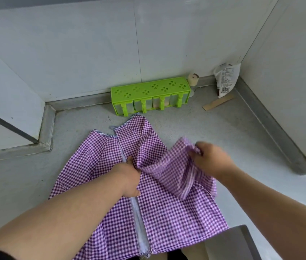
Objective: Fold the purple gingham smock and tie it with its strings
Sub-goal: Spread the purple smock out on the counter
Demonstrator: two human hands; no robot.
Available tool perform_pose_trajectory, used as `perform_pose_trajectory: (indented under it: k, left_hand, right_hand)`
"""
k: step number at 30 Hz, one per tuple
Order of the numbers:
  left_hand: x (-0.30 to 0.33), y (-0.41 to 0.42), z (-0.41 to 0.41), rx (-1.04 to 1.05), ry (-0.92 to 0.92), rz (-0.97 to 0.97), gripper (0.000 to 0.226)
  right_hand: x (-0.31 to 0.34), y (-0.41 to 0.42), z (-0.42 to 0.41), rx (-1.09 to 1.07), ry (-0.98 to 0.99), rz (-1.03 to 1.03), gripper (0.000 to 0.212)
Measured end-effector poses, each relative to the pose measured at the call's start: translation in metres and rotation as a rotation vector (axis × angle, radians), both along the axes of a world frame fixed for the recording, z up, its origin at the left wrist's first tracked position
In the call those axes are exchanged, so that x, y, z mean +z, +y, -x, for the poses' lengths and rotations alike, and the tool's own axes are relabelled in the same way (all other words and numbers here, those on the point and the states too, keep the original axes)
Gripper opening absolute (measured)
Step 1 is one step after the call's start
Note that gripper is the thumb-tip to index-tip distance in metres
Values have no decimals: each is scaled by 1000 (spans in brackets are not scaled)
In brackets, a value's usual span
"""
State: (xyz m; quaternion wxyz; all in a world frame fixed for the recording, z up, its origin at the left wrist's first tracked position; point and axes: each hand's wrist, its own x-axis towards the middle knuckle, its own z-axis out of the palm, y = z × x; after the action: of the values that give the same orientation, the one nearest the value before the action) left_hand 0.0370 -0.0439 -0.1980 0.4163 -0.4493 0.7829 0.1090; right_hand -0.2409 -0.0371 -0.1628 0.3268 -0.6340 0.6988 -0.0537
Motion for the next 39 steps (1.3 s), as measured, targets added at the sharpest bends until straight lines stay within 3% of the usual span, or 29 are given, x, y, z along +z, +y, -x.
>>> perform_pose_trajectory:
  k: [2, 6, 8, 9, 10, 12, 13, 16, 20, 23, 25, 28, 30, 32, 35, 39]
  left_hand:
    - [2, 2, 1, -35, -9, -1, 101]
    - [15, -1, 6, -60, -69, -92, 76]
    - [26, -3, 7, 44, 46, -166, 60]
    - [25, -7, 7, -26, 29, -151, 56]
    - [27, -7, 7, -91, -21, -166, 55]
    - [24, 0, 7, 73, 2, -139, 51]
    - [23, 2, 6, 78, 5, -155, 48]
    - [21, 4, 13, 103, 48, -132, 49]
    - [11, 4, 12, 120, 41, -98, 59]
    - [11, 3, 9, 179, 79, -82, 65]
    - [9, 3, 6, 214, 103, -56, 73]
    - [3, 4, 3, 205, 20, -36, 91]
    - [1, 4, 3, 196, 2, -35, 92]
    - [0, 5, 3, 190, -2, -30, 92]
    - [-1, 6, 3, 165, 14, -37, 92]
    - [0, 7, -9, 206, 99, -63, 90]
  right_hand:
    - [21, -11, -7, -150, -246, -31, 21]
    - [31, 1, -44, 77, -366, -292, 34]
    - [15, 17, -63, 181, -314, -405, 34]
    - [6, 25, -70, 199, -278, -399, 41]
    - [-4, 32, -76, 200, -223, -355, 50]
    - [-23, 45, -84, 190, -55, -223, 71]
    - [-31, 49, -85, 185, 7, -179, 69]
    - [-47, 58, -86, 301, 155, -129, 37]
    - [-42, 60, -74, 447, 233, 5, 20]
    - [-14, 22, -40, 495, 390, -25, 26]
    - [8, -19, 5, 426, 609, 26, 21]
    - [53, -72, 90, 34, 881, 143, 25]
    - [76, -91, 131, -254, 944, 215, 40]
    - [80, -93, 132, -368, 917, 242, 55]
    - [62, -66, 74, -65, 783, 388, 56]
    - [10, -9, -30, 529, 435, 237, 54]
